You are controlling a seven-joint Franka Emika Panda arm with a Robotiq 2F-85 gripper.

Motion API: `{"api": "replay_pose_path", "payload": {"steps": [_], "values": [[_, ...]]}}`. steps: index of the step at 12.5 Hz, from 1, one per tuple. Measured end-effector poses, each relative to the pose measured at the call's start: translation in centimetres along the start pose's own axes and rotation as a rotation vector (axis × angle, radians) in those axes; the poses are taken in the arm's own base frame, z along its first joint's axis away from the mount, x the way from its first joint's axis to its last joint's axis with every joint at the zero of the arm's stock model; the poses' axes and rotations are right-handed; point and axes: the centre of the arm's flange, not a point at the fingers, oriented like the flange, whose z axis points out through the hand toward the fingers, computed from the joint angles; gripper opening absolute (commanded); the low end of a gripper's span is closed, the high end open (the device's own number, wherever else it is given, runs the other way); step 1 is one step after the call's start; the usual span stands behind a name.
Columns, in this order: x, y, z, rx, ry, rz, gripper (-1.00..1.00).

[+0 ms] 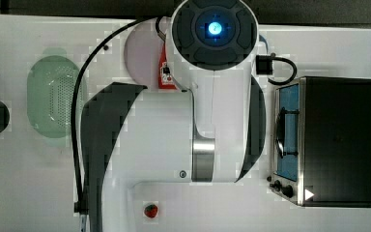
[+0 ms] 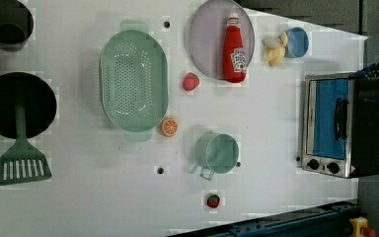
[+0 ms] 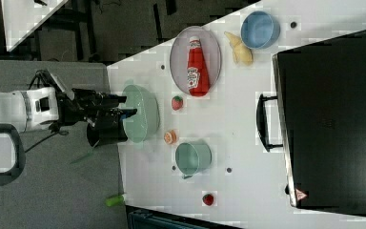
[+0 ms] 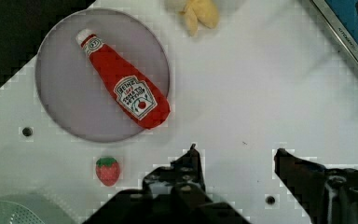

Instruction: Pick ketchup from plate and place it on table.

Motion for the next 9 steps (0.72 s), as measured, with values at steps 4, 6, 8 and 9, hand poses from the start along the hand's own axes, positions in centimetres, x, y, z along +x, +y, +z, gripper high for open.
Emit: {"api": "replay_pose_path", "payload": {"steps": [4,6,8,9], "values": [[-3.3,4.6,-1.9,-0.06,-0.099,0.042,1.0],[-2.9,4.2,-3.6,-0.014,-0.049,0.043,1.0],[-1.6,2.9,-3.6,0.025,-0.008,0.035,1.0],[-0.8,2.1,-2.4,0.028,-0.008,0.029,1.0]]}}
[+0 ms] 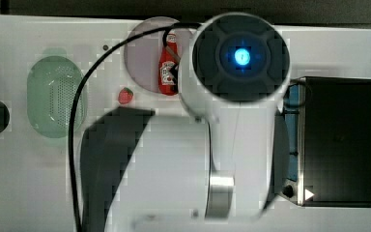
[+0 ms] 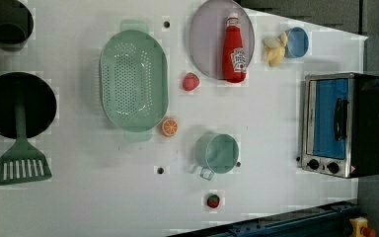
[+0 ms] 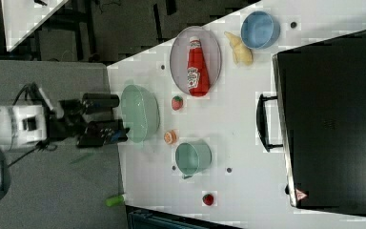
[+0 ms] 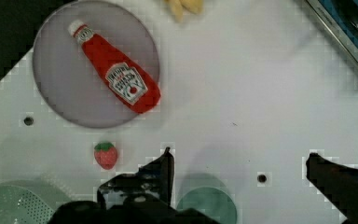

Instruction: Pick ketchup from plate and place it on table.

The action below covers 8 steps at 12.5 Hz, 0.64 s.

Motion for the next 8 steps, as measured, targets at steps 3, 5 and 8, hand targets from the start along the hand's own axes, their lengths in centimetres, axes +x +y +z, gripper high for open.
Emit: {"api": "replay_pose_path", "payload": {"steps": [3,5,8], "values": [[2.1,-3.7,7.8,-0.028,-0.056,-0.072,1.0],[2.2,-6.1,14.6,-0.059,-0.12,-0.16,1.0],[1.9,-8.4,23.6,-0.055,-0.188,-0.312,1.0]]}}
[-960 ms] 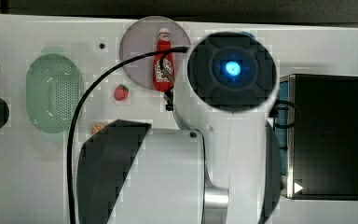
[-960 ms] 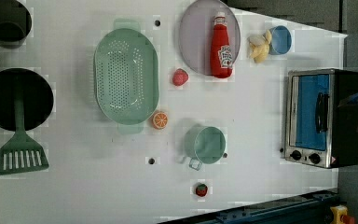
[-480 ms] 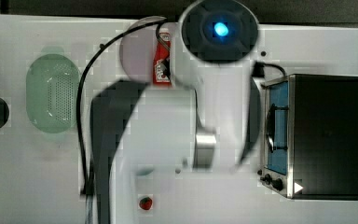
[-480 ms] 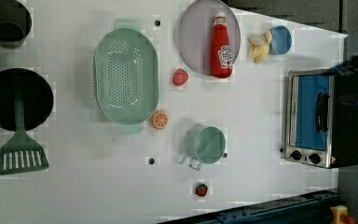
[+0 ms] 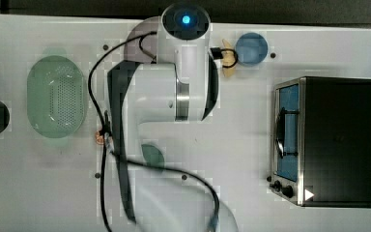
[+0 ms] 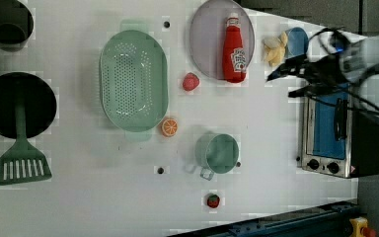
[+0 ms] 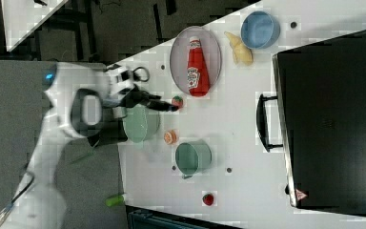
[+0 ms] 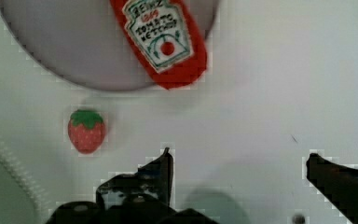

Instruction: Pick ketchup from plate and place it on table.

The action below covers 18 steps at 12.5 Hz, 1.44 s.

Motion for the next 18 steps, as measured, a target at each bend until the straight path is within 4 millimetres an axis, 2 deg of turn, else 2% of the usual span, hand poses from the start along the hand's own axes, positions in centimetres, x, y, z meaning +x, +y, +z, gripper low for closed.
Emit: {"api": "replay_pose_path", "payload": {"steps": [3,5,9,13,16,18], "values": [[2.5,-0.8,5.8,0.005,0.031,-0.175,1.0],[3.7,-1.1,8.3,-0.026,0.053,-0.285,1.0],[6.0,-2.3,10.6,-0.037,0.097,-0.382,1.0],[9.0,-3.8,13.1,-0.012,0.141,-0.398,1.0],[10.4,-4.9,15.4,-0.017,0.157,-0.418,1.0],[10.6,-5.5,17.1,-0.029,0.152,-0.441,1.0]]}}
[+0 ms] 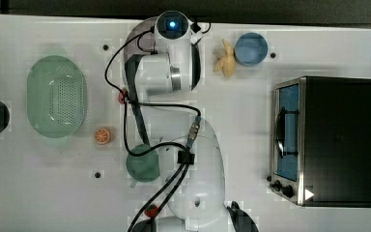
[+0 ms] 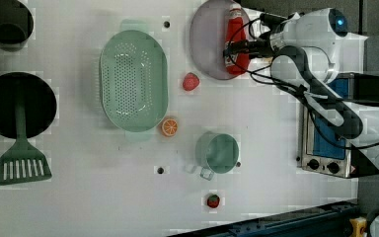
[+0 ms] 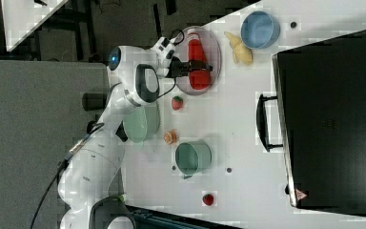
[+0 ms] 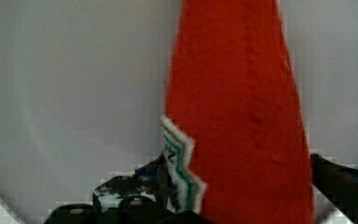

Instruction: Pick ketchup from plate and place it on table.

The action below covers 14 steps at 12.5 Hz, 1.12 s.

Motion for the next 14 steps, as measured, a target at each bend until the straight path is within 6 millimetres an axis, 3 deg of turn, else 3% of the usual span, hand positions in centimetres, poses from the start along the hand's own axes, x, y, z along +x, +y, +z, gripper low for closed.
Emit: {"api": "replay_pose_path", "payload": {"steps": [1,4,11,14], "values": [[-0.1,-0.5,0.7,0.007,0.0,-0.004,0.93],[0.2,-1.1,0.8,0.006,0.011,-0.019,0.2],[0.7,-0.5,-0.1,0.002,0.032,-0.013,0.15],[-0.9,0.1,-2.8,-0.003,-0.098,0.014,0.15]]}}
